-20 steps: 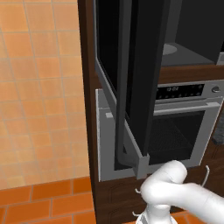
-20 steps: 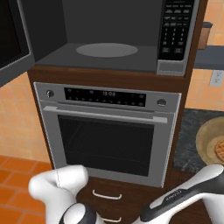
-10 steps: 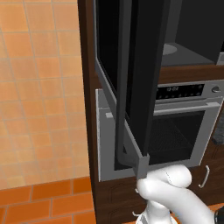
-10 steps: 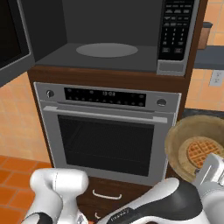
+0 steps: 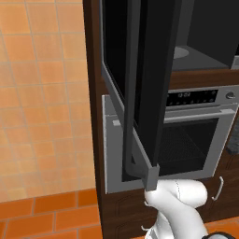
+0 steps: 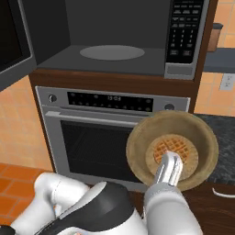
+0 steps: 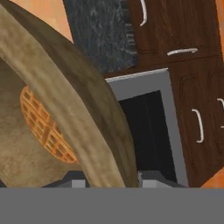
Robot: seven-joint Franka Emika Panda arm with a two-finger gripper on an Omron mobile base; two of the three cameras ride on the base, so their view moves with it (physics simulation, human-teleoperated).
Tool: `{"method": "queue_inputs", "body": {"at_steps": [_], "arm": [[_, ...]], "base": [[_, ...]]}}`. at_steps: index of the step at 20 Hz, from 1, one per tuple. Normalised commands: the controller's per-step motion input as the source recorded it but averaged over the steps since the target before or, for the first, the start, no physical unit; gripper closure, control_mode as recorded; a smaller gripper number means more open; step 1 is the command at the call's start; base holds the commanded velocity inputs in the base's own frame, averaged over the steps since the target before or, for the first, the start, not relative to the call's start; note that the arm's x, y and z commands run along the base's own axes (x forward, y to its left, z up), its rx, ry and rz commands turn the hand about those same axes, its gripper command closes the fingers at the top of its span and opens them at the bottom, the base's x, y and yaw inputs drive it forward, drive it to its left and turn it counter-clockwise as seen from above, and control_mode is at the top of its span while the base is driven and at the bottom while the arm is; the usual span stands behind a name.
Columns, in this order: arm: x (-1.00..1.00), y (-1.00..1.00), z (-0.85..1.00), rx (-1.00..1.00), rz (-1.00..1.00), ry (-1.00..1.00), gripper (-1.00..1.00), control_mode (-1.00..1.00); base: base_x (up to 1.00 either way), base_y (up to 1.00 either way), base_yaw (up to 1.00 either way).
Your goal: Open the microwave, place the bowl with waffle inside the microwave, then close the microwave door and turn it on.
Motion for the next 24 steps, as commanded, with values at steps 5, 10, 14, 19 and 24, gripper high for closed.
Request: {"method": "queue_inputs", "body": {"at_steps": [5,10,14,19,24], "arm": [[-0.16,1.00,0.25,-0.12,0.23,-0.02,1.00,-1.00],[-0.01,1.00,0.63,-0.19,0.20,-0.19,1.00,-1.00],[0.00,1.00,0.82,-0.26,0.17,-0.31,1.00,-1.00],[0.23,0.97,0.58,-0.18,0.08,-0.03,1.00,-1.00],[0.32,0.62,0.42,-0.05,-0.02,0.30,1.00,-1.00]], "base": [[0.00,0.00,0.00],[0.00,0.00,0.00],[0.00,0.00,0.00],[0.00,0.00,0.00],[0.00,0.00,0.00]]}}
